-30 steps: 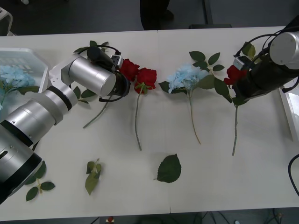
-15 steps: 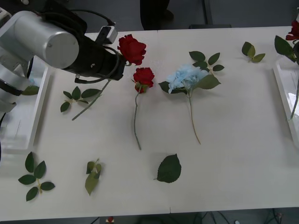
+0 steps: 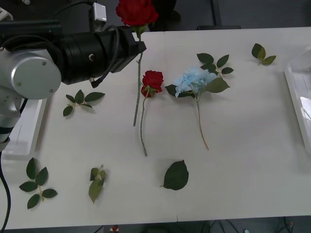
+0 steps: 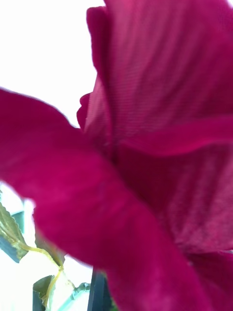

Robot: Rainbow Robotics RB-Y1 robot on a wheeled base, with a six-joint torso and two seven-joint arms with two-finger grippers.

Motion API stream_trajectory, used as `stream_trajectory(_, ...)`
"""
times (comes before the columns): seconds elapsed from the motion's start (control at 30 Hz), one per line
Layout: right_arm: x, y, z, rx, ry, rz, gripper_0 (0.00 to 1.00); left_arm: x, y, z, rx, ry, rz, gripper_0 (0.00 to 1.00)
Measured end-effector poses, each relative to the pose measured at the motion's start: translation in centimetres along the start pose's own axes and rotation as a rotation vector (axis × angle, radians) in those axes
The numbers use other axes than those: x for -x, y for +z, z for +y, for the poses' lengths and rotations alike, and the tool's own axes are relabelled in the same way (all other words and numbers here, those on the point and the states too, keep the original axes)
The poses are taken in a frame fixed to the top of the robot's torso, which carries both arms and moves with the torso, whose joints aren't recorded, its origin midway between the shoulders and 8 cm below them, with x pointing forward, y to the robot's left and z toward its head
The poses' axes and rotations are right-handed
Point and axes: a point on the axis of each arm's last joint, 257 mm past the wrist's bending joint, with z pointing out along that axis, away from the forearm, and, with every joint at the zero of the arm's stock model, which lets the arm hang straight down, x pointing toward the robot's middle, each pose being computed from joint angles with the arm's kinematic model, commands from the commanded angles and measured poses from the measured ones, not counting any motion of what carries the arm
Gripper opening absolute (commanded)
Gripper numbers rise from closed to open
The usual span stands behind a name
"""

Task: Place the red flowers into the right box and the blue flowers into the left box. If a person shows an open palm, hand one flower to the person first, then continue sorting.

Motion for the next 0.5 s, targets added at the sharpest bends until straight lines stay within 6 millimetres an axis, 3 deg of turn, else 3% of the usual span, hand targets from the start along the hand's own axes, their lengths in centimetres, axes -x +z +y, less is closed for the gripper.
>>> stream_trajectory(0.2,-4.9,1.5,-1.3,-0.062,-0.104,0.131,0.0,0.4,1.7,-4.7,-0.142,-0.009,-0.089,0.0)
stream_trajectory(0.33,-5.9,1.7,0.0,-0.034,-0.113,0.16,0.0,1.3,2.2,-7.1,-0.23,-0.006,-0.211,0.0)
stream_trajectory(0.5,-6.5,2.0,1.5,-0.007,-0.103,0.187,0.0,-0.6,2.7,-8.7,-0.307,0.005,-0.295,0.0)
